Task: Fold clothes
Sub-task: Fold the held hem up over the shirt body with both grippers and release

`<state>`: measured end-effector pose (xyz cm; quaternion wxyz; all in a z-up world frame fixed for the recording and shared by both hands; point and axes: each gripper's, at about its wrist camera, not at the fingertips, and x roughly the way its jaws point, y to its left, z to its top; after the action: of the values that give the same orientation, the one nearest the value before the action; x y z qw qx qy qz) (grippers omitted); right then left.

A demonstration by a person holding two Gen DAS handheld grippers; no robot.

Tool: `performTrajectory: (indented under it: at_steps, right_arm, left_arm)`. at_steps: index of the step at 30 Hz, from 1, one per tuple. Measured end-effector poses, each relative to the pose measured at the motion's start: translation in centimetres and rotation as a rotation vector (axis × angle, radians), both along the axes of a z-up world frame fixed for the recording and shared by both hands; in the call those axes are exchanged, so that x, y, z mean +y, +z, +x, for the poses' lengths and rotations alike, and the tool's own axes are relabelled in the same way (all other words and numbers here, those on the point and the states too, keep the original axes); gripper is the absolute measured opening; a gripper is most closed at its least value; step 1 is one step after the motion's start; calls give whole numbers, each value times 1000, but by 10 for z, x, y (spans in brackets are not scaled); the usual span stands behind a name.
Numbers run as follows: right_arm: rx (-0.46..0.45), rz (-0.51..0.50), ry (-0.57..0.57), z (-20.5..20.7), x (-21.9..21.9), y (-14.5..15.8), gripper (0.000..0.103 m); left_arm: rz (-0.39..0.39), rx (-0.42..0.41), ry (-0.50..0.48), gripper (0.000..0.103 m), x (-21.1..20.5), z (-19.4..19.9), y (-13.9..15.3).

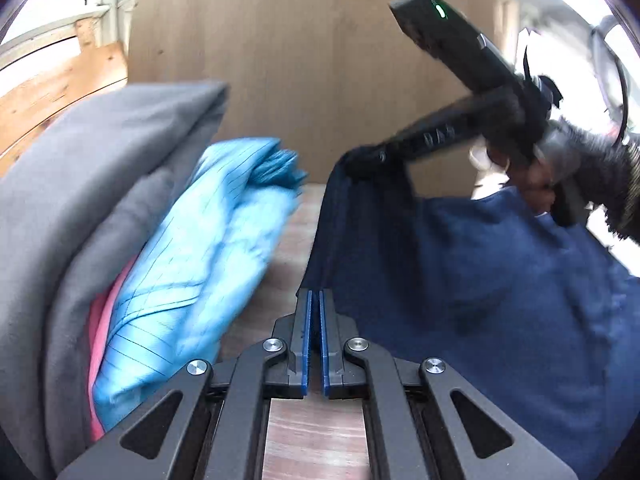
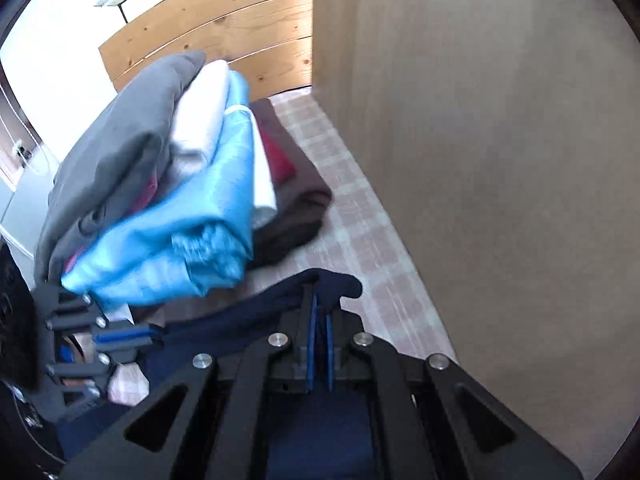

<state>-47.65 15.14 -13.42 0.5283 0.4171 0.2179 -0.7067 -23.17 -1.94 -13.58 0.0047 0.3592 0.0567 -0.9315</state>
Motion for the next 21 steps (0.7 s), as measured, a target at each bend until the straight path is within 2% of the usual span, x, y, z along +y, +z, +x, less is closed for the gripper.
performTrajectory:
  at_steps: [2,3,4,5,6,7,10,13,15,17,19,21]
  right_arm:
    - [38,5,10,13,31,10,5]
    - [78,37,1,20,54,16,7]
    - [129,83,-15,27,82,21,22]
    - [152,123,-65,29,105,22,53]
    - [161,159,-131,29,125,21,65]
    - [170,195,-197,29,146,20,68]
    - [80,190,-290,21,174,18,68]
    - [20,137,-308,18,183,11,68]
    - [-50,123,-313,8,181,1,68]
    - [-91,129,-360,1,174,-9,68]
    - [-141,143,-366,-1,170,-20,68]
    - [-159,143,-343,5,167,-23,68]
  left_arm:
    - [122,-10,-197,10,14,20,14]
    - [109,-17,-203,14,14,29,15]
    - [96,-23,-208,27,13,38,16]
    - [83,-29,-214,31,12,47,18]
    - [72,-38,-219,31,11,55,19]
    - [85,-73,-216,29,6,58,18]
    - [145,-146,-215,29,5,52,9]
    - [72,-127,-283,29,40,44,3]
    - [73,-101,-334,31,50,47,9]
    - [71,-90,-396,32,73,31,6]
    - [42,-120,-425,33,96,8,-4]
    - [54,-160,-435,33,105,-5,-14]
